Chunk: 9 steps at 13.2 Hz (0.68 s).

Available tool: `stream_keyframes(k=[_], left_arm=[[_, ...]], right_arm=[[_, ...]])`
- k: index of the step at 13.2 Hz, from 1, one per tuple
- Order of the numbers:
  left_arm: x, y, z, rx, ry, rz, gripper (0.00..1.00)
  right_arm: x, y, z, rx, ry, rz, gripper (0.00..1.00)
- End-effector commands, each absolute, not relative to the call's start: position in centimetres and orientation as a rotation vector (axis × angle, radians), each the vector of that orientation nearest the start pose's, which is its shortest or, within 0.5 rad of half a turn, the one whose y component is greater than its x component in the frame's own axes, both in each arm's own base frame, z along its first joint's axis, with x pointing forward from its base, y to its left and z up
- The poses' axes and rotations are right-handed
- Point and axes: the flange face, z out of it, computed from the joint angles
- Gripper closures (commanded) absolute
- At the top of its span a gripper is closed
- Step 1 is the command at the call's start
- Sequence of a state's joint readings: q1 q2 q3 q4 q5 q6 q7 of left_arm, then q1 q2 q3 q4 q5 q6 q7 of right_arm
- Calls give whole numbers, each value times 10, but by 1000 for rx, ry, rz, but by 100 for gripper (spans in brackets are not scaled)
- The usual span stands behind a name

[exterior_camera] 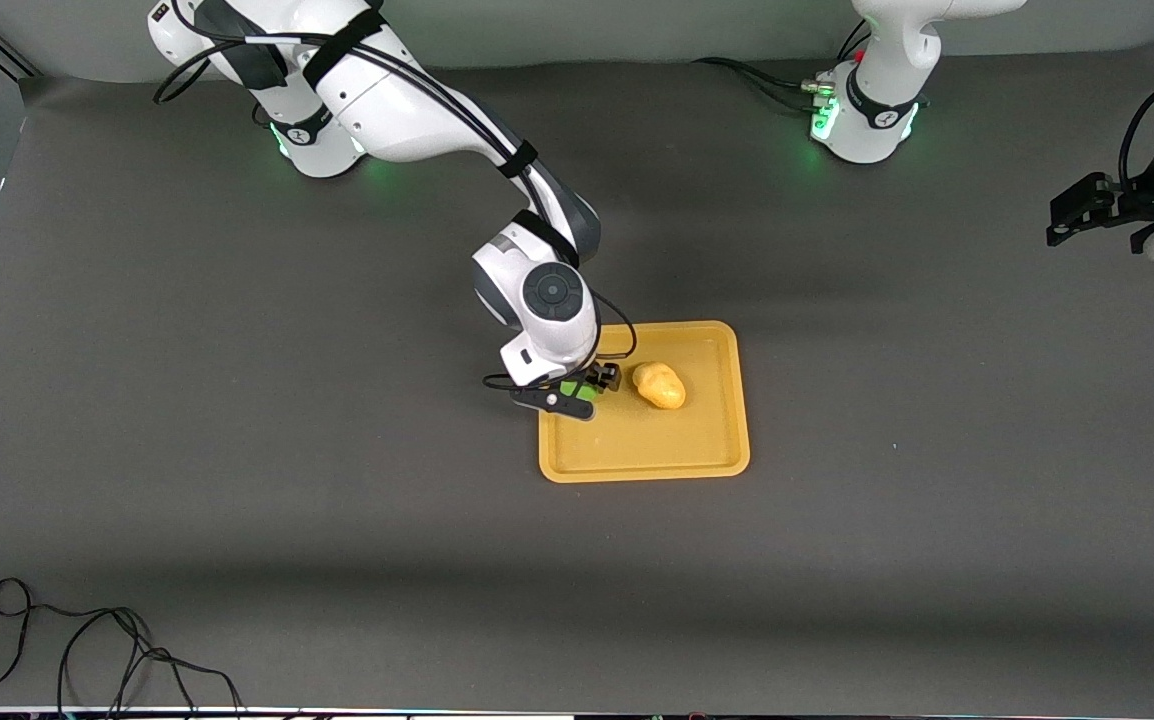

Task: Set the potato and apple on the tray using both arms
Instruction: 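Lower the apple beside the potato and open the right gripper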

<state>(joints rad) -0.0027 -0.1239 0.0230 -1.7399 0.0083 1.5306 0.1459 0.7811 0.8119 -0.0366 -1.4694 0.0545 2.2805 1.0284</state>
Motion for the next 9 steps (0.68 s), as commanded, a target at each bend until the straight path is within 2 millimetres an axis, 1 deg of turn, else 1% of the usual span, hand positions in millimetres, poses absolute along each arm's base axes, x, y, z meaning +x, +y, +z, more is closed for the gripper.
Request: stream_keyframes(k=[1,2,3,5,6,7,8,9], left_arm=[[510,10,612,-3133,205,123,10],[510,10,612,-3133,205,121,1],[510,10,612,-3133,205,121,1],[510,10,612,-3130,202,121,0],[510,9,612,-3128,205,121,0],[510,9,613,-3126,204,119,0],[511,10,614,-3126,204,114,0],[511,9,614,-3126,207,112,0]], right_arm=[[536,504,226,-3037,569,-22,0],[540,507,248,-3046,572,-3,0],[543,511,278,-3050,568,10,0],[547,505,344,-3059,572,33,0],[550,494,380,-3057,584,39,0],[553,478,412,-3055,607,48,0],[554,459,448,-3050,614,46,0],[554,437,478,-3071,553,59,0]])
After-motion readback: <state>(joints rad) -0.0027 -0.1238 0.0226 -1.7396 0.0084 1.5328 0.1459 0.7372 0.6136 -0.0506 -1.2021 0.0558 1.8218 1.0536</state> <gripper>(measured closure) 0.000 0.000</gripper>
